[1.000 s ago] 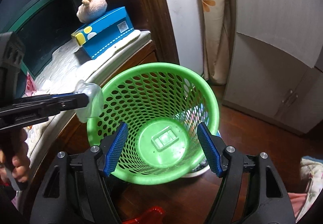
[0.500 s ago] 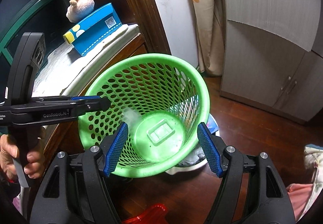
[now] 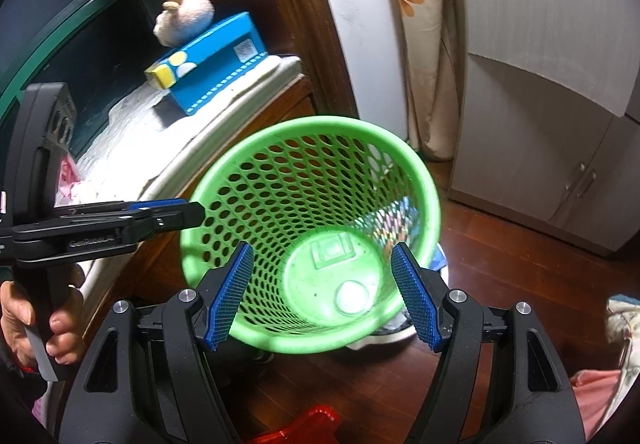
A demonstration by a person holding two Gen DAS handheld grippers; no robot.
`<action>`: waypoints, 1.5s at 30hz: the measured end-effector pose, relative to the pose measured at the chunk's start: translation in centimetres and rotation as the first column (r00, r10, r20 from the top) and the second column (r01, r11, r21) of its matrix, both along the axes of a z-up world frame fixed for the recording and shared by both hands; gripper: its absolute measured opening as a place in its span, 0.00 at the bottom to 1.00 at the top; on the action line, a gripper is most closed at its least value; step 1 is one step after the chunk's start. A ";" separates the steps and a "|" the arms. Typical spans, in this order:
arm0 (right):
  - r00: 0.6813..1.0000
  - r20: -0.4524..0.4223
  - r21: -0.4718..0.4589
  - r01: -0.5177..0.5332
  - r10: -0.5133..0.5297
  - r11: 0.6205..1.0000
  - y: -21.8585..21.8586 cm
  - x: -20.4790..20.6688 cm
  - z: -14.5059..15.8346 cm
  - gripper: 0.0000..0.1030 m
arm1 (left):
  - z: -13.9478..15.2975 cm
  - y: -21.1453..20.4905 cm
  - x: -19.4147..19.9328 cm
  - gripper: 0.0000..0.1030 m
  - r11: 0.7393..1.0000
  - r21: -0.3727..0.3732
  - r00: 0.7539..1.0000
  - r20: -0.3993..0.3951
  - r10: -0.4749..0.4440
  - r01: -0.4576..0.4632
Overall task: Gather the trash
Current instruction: 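Open the right tool over the basket while the left tool drops the clear cup in, then move both tools back over the mattress toward the remaining trash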
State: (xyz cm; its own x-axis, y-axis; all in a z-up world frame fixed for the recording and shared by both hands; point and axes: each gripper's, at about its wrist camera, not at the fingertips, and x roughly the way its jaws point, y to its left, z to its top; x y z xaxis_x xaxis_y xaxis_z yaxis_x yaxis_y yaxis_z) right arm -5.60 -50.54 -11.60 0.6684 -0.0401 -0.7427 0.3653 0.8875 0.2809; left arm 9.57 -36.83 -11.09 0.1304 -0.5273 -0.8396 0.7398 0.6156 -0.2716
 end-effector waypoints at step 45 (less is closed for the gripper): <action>0.865 0.041 -0.046 -0.497 0.499 0.866 21.3 10.9 4.9 0.73 | 1.9 30.3 3.9 0.77 0.818 0.047 0.805 0.219 0.552 -0.574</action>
State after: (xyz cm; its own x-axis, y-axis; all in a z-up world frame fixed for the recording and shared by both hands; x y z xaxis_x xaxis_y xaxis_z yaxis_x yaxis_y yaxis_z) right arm 5.26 -29.19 -6.73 0.6420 0.2847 -0.7119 -0.1418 0.9566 0.2546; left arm 13.47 -6.51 -9.17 0.5359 -0.2219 -0.8146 0.2839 0.9560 -0.0736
